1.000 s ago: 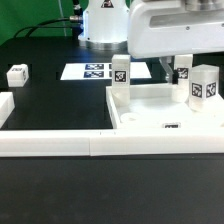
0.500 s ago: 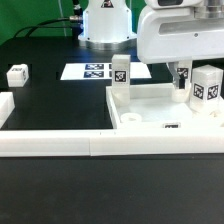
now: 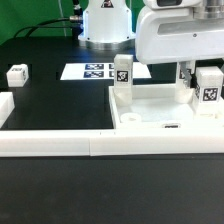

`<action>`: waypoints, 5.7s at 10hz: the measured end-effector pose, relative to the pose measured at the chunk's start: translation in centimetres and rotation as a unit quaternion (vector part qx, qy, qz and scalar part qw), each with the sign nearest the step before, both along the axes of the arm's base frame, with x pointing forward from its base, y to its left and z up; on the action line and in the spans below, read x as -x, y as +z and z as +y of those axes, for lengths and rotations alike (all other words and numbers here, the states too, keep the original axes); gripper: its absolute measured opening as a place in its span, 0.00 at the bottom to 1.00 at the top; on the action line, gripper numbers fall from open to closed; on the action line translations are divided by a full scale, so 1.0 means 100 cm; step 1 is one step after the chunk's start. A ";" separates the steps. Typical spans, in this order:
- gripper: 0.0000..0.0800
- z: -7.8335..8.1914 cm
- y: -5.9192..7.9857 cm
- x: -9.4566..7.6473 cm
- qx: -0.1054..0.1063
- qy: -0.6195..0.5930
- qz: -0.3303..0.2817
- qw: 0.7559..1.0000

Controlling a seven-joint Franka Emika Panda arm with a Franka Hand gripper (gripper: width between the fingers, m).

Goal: Assemble square table

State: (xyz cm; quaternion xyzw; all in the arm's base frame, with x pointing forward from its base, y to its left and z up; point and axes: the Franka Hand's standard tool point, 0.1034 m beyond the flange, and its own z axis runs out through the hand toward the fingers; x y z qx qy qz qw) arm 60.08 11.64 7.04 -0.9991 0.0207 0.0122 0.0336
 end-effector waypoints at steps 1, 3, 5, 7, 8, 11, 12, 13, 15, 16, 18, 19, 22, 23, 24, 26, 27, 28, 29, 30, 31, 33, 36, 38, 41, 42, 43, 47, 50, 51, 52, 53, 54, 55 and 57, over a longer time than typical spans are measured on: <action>0.36 0.000 0.000 0.000 0.000 0.012 -0.001 1.000; 0.36 -0.007 -0.002 -0.010 0.006 0.052 -0.032 0.998; 0.36 -0.002 -0.002 -0.012 0.008 0.033 -0.049 0.998; 0.36 -0.004 -0.002 -0.014 0.002 -0.007 -0.045 0.999; 0.36 -0.002 -0.002 -0.014 0.001 -0.039 -0.039 0.998; 0.36 0.004 -0.001 -0.019 -0.016 -0.254 0.015 0.967; 0.36 0.006 -0.001 -0.019 -0.014 -0.263 0.014 0.965; 0.36 0.006 -0.001 -0.019 -0.014 -0.303 0.017 0.953; 0.36 0.007 -0.001 -0.019 -0.013 -0.375 0.023 0.927; 0.36 0.007 0.000 -0.020 -0.013 -0.394 0.024 0.919; 0.36 0.021 -0.002 -0.017 -0.006 -0.598 0.039 0.801; 0.36 0.025 -0.004 -0.019 -0.008 -0.698 0.036 0.715; 0.36 0.022 -0.004 -0.026 -0.051 -0.775 0.014 0.630; 0.36 0.022 -0.005 -0.025 -0.050 -0.764 0.013 0.644; 0.57 0.023 -0.005 -0.025 -0.049 -0.755 0.011 0.654; 0.73 0.025 -0.002 -0.026 -0.037 -0.594 -0.017 0.803; 0.79 0.024 -0.003 -0.025 -0.036 -0.570 -0.020 0.821; 0.81 0.024 -0.003 -0.025 -0.034 -0.539 -0.024 0.841; 0.81 0.024 -0.003 -0.025 -0.033 -0.509 -0.028 0.860; 0.81 0.021 -0.003 -0.025 -0.030 -0.469 -0.033 0.882; 0.81 0.007 -0.006 -0.025 -0.022 -0.376 -0.042 0.925; 0.81 -0.001 -0.008 -0.025 0.002 -0.240 -0.058 0.969; 0.63 0.000 -0.008 -0.027 0.006 -0.208 -0.066 0.976; 0.35 0.000 -0.008 -0.027 0.005 -0.223 -0.065 0.973; 0.35 -0.001 -0.009 -0.027 -0.002 -0.335 -0.057 0.941; 0.35 -0.001 -0.008 -0.025 -0.003 -0.429 -0.044 0.902; 0.35 -0.001 -0.009 -0.023 -0.003 -0.522 -0.031 0.852; 0.35 -0.003 -0.011 -0.024 -0.062 -0.741 0.011 0.669; 0.57 0.000 -0.007 -0.032 -0.055 -0.633 -0.022 0.772; 0.75 0.004 -0.007 -0.036 -0.061 -0.528 -0.057 0.845; 0.79 0.003 -0.009 -0.033 -0.060 -0.469 -0.063 0.879; 0.79 0.001 -0.009 -0.033 -0.056 -0.447 -0.067 0.890; 0.81 0.001 -0.010 -0.034 -0.049 -0.393 -0.075 0.915; 0.81 0.001 -0.009 -0.034 -0.038 -0.327 -0.085 0.941; 0.81 0.011 -0.006 -0.035 -0.002 -0.104 -0.107 0.989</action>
Offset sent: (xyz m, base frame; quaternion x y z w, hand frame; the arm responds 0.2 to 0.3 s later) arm 0.0018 -0.0133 -0.0098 -0.0477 0.0674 -0.0135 0.9965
